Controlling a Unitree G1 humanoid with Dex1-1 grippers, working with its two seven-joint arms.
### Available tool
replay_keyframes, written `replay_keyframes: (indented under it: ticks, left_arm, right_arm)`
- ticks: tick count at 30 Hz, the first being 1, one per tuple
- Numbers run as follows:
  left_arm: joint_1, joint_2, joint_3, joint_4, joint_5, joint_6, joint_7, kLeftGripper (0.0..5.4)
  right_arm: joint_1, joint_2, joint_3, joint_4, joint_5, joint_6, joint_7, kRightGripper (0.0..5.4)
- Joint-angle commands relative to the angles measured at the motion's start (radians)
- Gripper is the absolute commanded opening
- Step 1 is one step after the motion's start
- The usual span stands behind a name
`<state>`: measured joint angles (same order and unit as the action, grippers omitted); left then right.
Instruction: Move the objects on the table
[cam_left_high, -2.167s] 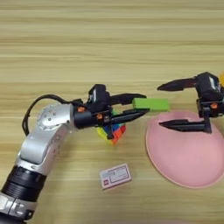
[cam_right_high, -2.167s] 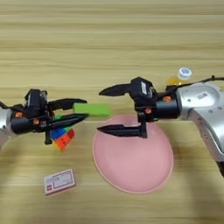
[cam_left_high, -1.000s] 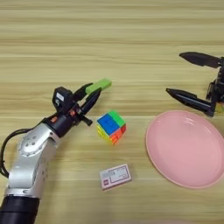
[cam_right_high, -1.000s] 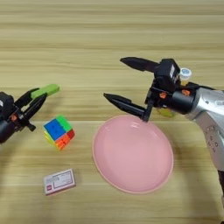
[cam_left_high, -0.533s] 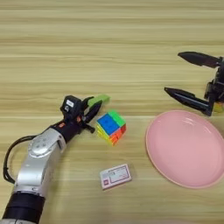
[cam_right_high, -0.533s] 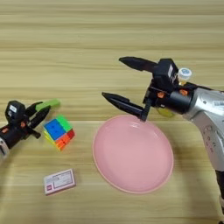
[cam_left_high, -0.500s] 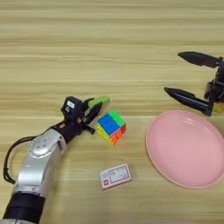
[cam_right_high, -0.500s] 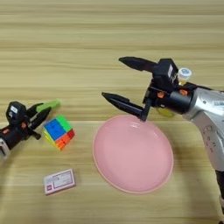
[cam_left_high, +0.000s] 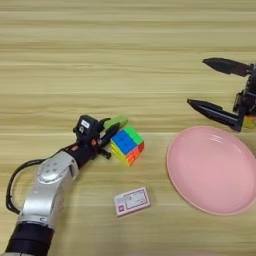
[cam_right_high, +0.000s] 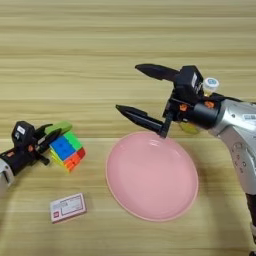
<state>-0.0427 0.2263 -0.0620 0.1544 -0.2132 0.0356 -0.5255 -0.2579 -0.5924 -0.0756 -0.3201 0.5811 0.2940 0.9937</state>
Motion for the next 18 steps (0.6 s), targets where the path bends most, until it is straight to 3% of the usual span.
replay_keyframes:
  ticks: [1, 17, 18]
  left_arm:
    - [0.016, 0.005, -0.007, 0.017, 0.021, 0.014, 0.003, 1.35]
    - [0.028, -0.005, -0.010, 0.050, 0.038, -0.007, 0.013, 1.33]
    - [0.028, -0.005, -0.010, 0.052, 0.038, -0.008, 0.014, 1.51]
  right_arm:
    - [-0.011, -0.010, 0.000, -0.023, 0.011, -0.002, 0.009, 5.40]
    - [-0.004, -0.010, -0.003, -0.023, 0.016, -0.004, 0.012, 5.40]
    - [-0.004, -0.010, -0.003, -0.024, 0.017, -0.004, 0.012, 5.40]
